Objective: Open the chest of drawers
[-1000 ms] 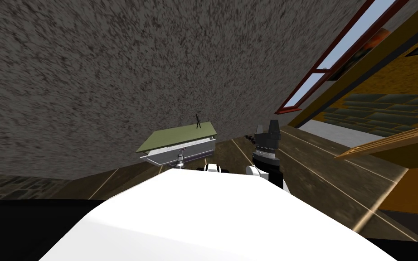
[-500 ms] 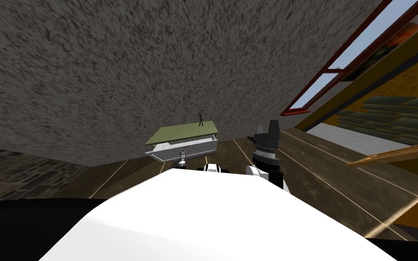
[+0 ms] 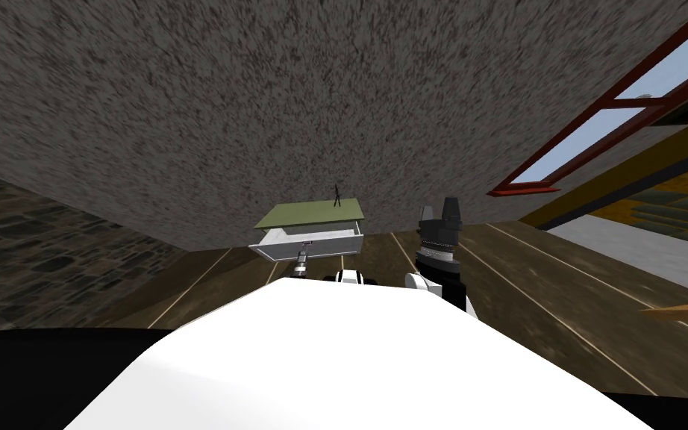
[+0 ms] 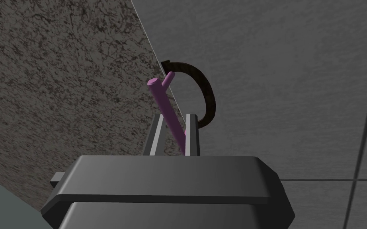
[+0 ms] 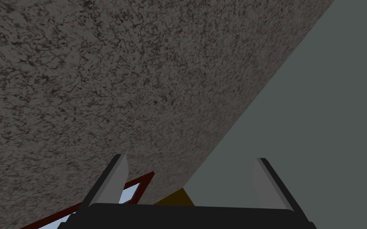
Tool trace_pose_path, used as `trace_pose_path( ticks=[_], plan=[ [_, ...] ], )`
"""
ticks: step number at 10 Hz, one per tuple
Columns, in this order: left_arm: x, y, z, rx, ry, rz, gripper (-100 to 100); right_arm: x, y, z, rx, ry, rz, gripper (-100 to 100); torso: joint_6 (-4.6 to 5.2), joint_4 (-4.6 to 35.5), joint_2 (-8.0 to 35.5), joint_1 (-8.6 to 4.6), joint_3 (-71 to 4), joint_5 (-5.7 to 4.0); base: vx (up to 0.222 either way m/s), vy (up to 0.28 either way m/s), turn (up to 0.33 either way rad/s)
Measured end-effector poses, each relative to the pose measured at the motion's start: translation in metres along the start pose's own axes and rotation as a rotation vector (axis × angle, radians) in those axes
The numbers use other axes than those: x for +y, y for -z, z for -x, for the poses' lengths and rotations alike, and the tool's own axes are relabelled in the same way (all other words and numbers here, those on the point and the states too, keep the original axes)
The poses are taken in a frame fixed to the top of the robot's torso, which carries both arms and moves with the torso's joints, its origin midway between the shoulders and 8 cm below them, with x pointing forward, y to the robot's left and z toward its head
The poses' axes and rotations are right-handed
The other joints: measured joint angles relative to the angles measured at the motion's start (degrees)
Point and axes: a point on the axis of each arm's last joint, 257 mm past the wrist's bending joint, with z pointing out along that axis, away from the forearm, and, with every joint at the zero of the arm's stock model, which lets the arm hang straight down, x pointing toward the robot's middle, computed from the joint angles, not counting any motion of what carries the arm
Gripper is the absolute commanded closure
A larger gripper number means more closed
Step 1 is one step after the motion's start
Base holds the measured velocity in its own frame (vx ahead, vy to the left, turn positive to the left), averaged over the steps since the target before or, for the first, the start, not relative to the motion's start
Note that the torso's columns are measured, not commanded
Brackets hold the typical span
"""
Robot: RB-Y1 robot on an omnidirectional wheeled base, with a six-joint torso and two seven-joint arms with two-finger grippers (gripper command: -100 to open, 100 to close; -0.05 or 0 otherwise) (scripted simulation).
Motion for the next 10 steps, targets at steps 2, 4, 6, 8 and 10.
trace_pose_path(
  ticks=[2, 4, 6, 8, 10],
  plan=[
    [-0.003, -0.011, -0.003, 0.027, 0.006, -0.014, -100, 0.0, 0.0, 0.0, 0.0, 0.0, 0.0, 0, 0.13, 0.05, 0.09, -0.18, 0.05, -0.01, -0.088, -0.057, 0.029],
    [-0.004, -0.028, 0.0, 0.031, 0.006, -0.008, -100, 0.0, 0.0, 0.0, 0.0, 0.0, 0.0, 0, 0.24, 0.09, 0.01, -0.21, 0.02, 0.0, -0.086, -0.018, 0.012],
    [-0.008, -0.045, 0.004, 0.034, 0.005, -0.012, -100, 0.0, 0.0, 0.0, 0.0, 0.0, 0.0, 0, 0.2, -0.01, -0.15, -0.28, -0.09, 0.01, -0.053, -0.024, 0.008],
    [-0.014, -0.064, 0.008, 0.038, 0.005, -0.016, -100, 0.0, 0.0, 0.0, 0.0, 0.0, 0.0, 0, 0.2, 0.02, -0.03, -0.33, -0.02, 0.0, -0.089, -0.039, 0.024],
    [-0.016, -0.081, 0.01, 0.042, 0.006, -0.012, -100, 0.0, 0.0, 0.0, 0.0, 0.0, 0.0, 0, 0.21, 0.02, -0.05, -0.24, -0.02, 0.03, -0.063, -0.027, 0.008]
  ],
)
